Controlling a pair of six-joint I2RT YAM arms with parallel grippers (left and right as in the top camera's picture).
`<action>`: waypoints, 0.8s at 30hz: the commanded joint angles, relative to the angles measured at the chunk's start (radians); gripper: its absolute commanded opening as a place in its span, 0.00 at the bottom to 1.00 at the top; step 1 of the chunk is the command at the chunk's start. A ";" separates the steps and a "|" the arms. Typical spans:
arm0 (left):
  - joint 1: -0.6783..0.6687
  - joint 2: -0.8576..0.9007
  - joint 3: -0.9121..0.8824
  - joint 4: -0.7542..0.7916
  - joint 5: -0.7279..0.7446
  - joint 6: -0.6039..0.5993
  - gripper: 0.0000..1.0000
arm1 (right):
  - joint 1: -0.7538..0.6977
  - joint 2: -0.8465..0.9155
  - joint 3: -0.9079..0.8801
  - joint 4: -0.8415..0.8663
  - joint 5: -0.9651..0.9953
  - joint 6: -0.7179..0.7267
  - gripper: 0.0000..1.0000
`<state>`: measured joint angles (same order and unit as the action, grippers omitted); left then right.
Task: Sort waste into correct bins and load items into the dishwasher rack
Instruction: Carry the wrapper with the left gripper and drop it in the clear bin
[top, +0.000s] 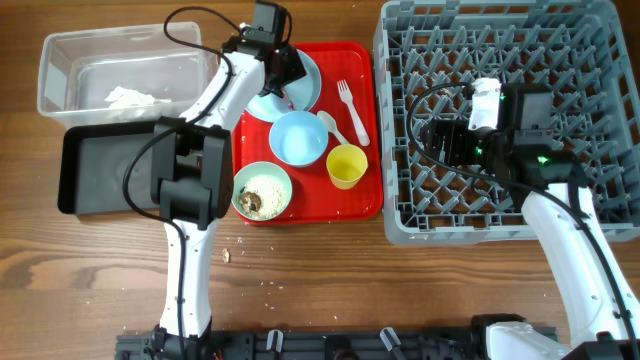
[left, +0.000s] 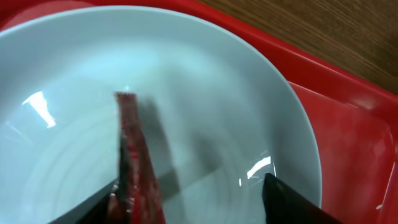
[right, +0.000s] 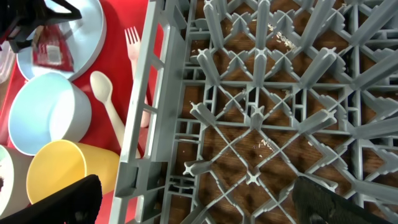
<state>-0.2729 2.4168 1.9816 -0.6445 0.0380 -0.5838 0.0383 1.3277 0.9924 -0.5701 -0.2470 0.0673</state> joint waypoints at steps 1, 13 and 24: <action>-0.004 0.025 0.015 -0.013 -0.013 -0.008 0.30 | -0.003 0.011 0.021 0.000 -0.017 0.014 1.00; 0.092 -0.266 0.035 -0.132 -0.011 0.068 0.04 | -0.003 0.011 0.021 0.000 -0.017 0.014 1.00; 0.378 -0.350 0.009 -0.335 -0.182 0.050 0.04 | -0.003 0.011 0.021 0.002 -0.017 0.014 1.00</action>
<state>0.0345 1.9633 2.0357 -0.9489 -0.0925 -0.5247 0.0383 1.3277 0.9924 -0.5716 -0.2470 0.0673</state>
